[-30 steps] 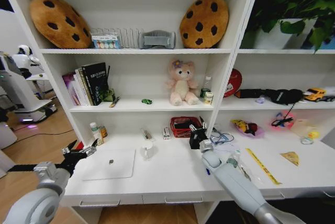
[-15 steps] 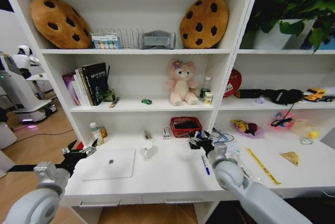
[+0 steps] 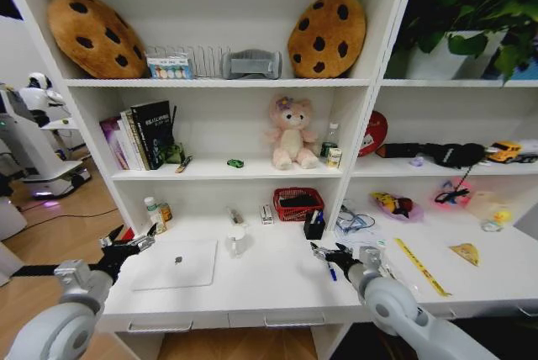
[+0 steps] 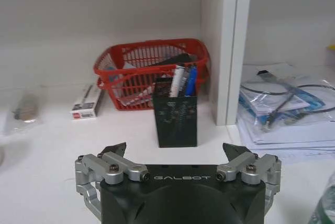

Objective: Organize the objects on the table.

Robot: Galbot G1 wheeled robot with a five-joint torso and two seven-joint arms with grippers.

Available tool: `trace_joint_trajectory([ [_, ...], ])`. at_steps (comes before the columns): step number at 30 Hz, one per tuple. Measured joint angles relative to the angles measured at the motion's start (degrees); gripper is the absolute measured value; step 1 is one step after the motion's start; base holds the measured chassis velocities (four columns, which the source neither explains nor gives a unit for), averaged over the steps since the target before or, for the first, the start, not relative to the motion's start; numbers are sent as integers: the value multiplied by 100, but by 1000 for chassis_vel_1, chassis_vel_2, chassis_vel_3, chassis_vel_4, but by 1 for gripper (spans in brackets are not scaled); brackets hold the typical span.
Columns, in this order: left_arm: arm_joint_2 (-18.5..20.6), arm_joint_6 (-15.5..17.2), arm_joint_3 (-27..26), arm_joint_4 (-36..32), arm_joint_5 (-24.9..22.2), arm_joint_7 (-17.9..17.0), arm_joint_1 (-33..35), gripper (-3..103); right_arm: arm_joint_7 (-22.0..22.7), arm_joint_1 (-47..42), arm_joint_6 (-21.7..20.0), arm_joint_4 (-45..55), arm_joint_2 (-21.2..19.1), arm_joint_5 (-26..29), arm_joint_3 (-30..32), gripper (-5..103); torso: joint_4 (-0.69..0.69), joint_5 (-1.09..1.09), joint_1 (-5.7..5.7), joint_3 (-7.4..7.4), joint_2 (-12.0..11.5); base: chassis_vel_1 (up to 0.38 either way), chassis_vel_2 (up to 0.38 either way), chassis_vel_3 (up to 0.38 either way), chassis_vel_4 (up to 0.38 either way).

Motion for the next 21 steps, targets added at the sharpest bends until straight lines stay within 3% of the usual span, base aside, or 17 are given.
trace_joint_trajectory([
  [9, 0, 0, 0, 0, 0, 0, 0, 100, -197, 265, -158, -665, -88, 397, -45, 98, -1, -1, 0, 0, 0, 0, 0, 0, 0],
  [21, 0, 0, 0, 0, 0, -1, 0, 100, -589, 505, -83, -1172, 38, 142, -327, 94, -1, 0, 0, 0, 0, 0, 0, 0, 0],
])
